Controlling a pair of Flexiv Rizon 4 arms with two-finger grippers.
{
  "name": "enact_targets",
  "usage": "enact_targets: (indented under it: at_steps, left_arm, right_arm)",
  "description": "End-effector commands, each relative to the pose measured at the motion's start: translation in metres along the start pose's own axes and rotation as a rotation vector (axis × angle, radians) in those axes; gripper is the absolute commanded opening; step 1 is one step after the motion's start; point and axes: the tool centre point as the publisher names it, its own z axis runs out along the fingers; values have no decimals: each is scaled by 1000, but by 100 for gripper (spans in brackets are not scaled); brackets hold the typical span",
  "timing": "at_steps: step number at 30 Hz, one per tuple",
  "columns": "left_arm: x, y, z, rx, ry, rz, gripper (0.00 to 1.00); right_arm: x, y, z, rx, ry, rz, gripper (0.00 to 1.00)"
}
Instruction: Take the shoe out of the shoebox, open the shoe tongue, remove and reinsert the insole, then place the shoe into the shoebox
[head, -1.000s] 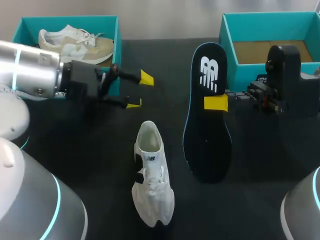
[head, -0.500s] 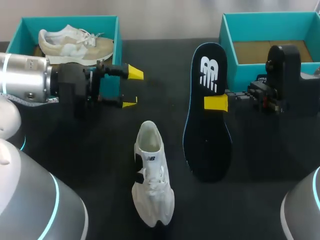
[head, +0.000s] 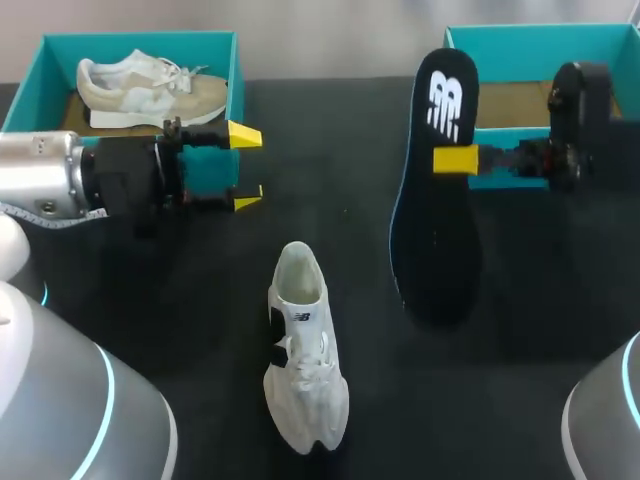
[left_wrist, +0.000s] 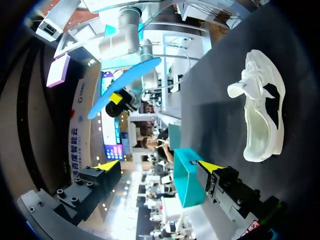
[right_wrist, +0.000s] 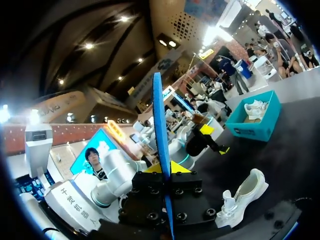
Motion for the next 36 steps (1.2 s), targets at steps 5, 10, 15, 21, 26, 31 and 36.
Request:
enact_targets:
  at_steps: [5,10,15,21,26,31,36]
  left_arm:
    - [-4,1,-5,27,-43,-7,100]
    - [-4,1,-5,27,-43,-7,100]
    - [-4,1,-5,27,-43,-7,100]
    - [-4,1,-5,27,-43,-7,100]
    - [-4,1,-5,27,-43,-7,100]
    - [-4,1,-5,27,-43,-7,100]
    - [-4,1,-5,27,-43,-7,100]
  right_arm:
    - [-65,56,15,87,64,39,0]
    - [-65,56,15,87,64,39,0]
    - [-65,56,15,87,64,39,0]
    - [-88,66,20,67,84,87,0]
    - [-136,82,33,123,105,340,0]
    - [-166,90,40,96,157,450,0]
    - [-166,90,40,96,157,450,0]
